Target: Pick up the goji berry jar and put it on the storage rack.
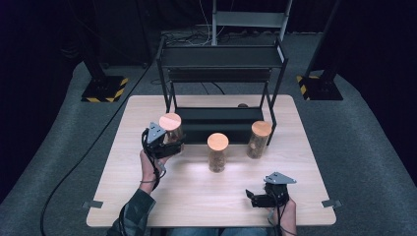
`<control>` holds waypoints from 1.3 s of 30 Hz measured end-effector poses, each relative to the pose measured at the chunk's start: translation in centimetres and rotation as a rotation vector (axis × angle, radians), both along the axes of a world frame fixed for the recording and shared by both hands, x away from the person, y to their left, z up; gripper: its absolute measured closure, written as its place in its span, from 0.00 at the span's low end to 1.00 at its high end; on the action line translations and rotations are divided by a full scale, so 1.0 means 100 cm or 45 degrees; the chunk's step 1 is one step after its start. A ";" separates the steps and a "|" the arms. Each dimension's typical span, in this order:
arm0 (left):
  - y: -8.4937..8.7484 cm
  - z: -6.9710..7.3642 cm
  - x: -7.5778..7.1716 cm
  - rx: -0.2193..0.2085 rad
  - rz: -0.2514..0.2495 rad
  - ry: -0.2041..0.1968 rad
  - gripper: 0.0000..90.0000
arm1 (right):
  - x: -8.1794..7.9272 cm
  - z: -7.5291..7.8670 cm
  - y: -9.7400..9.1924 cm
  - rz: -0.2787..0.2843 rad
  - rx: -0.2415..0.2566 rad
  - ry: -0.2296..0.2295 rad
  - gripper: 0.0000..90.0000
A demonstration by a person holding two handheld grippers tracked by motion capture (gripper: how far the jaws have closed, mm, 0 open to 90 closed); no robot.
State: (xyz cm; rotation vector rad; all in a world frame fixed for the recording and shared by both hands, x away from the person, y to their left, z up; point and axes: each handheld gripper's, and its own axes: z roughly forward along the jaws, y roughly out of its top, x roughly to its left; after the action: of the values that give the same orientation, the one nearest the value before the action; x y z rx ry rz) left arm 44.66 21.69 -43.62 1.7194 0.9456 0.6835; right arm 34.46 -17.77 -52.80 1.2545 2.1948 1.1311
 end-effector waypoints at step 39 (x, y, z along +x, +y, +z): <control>-0.017 0.000 0.022 0.006 -0.015 0.015 0.27 | 0.000 0.000 0.000 0.000 0.001 0.001 0.01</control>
State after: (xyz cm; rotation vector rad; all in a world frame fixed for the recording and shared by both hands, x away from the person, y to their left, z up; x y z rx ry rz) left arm 46.82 19.96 -43.65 1.7335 0.9422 0.6688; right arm 34.48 -17.78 -52.81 1.2557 2.1952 1.1318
